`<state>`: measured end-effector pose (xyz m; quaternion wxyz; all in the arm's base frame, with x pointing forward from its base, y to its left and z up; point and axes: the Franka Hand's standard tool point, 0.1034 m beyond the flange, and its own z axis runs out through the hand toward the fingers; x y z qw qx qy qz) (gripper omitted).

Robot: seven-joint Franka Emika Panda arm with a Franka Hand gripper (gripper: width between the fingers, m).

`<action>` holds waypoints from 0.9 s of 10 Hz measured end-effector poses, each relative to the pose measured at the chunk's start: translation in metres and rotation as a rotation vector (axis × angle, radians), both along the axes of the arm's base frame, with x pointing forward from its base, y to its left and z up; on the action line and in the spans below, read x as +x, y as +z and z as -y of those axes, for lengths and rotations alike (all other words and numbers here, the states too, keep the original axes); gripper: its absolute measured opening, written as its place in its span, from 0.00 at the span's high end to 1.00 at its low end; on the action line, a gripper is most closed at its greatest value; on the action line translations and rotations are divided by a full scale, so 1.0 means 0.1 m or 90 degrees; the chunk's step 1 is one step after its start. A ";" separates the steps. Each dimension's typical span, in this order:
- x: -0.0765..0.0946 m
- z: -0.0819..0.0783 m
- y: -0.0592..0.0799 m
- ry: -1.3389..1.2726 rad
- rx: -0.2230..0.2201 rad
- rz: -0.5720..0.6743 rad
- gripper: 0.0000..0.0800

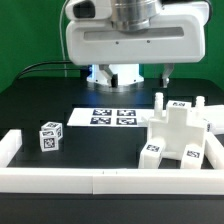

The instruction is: Assemble chair

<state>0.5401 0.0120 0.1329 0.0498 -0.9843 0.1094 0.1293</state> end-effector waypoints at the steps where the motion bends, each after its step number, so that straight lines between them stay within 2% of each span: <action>1: 0.00 0.02 -0.03 0.006 0.001 -0.001 0.19; 3: 0.00 0.01 -0.04 -0.010 -0.003 -0.004 0.19; 4: -0.06 -0.04 -0.02 -0.075 -0.020 -0.015 0.19; 5: -0.16 -0.11 0.01 -0.090 -0.023 -0.019 0.19; 7: -0.51 -0.32 0.01 -0.142 -0.038 -0.025 0.19; 9: -0.57 -0.51 0.03 -0.150 -0.048 -0.028 0.19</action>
Offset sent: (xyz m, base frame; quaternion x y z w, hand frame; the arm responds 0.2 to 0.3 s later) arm -0.0270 0.0030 0.0070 -0.0449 0.0026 0.2026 0.9782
